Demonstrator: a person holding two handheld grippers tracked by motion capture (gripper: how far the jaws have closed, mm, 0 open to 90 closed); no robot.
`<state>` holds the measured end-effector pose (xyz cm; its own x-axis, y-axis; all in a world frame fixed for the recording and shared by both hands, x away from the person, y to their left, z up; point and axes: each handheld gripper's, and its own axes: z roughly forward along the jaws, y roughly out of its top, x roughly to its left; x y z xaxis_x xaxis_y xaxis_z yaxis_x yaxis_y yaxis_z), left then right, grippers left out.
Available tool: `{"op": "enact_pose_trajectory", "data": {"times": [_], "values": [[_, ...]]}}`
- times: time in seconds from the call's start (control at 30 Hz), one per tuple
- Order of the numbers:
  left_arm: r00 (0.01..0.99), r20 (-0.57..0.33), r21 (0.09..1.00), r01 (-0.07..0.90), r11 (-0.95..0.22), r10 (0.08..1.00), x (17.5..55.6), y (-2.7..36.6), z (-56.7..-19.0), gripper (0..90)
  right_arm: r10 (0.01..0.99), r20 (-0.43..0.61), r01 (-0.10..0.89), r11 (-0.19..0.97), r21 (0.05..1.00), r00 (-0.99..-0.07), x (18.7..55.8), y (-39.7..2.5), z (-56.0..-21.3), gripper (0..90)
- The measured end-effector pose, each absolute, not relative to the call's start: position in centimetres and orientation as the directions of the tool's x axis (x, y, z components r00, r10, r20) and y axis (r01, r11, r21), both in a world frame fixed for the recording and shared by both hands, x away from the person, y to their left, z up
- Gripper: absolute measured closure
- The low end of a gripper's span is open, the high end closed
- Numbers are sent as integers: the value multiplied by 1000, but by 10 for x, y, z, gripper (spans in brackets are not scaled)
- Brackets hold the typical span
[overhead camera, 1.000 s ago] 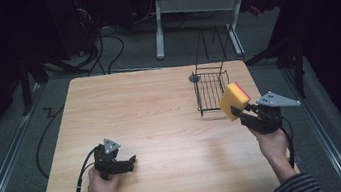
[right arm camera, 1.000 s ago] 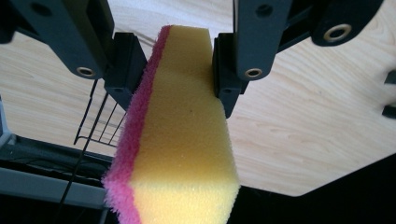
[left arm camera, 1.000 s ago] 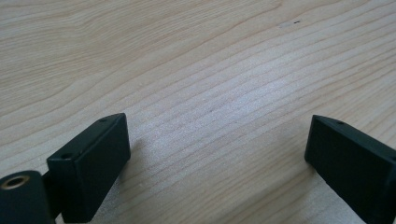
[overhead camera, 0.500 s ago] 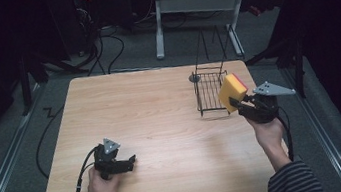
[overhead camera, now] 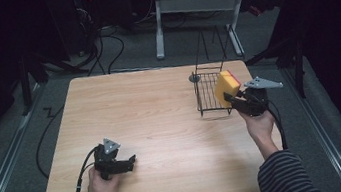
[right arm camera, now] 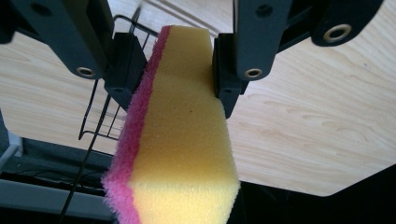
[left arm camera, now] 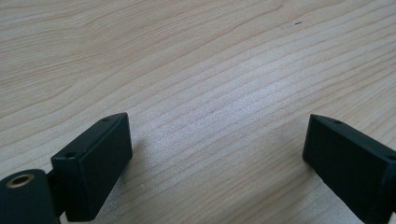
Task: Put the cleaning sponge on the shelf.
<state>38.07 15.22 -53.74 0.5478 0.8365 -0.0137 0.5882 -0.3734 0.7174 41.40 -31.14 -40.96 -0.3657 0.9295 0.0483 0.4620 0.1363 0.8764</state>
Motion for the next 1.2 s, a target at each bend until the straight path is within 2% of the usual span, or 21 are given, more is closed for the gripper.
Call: {"op": "enact_pose_trajectory", "data": {"times": [0.8, 1.2], "values": [[550, -14, 719, 586, -374, 835, 381, 152, -537, 89, 947, -8, 504, 178, 845, -322, 453, -301, -449, 615], [547, -15, 721, 586, -370, 837, 381, 152, -537, 95, 951, -2, 528, 173, 832, -308, 462, -298, -464, 615]]}}
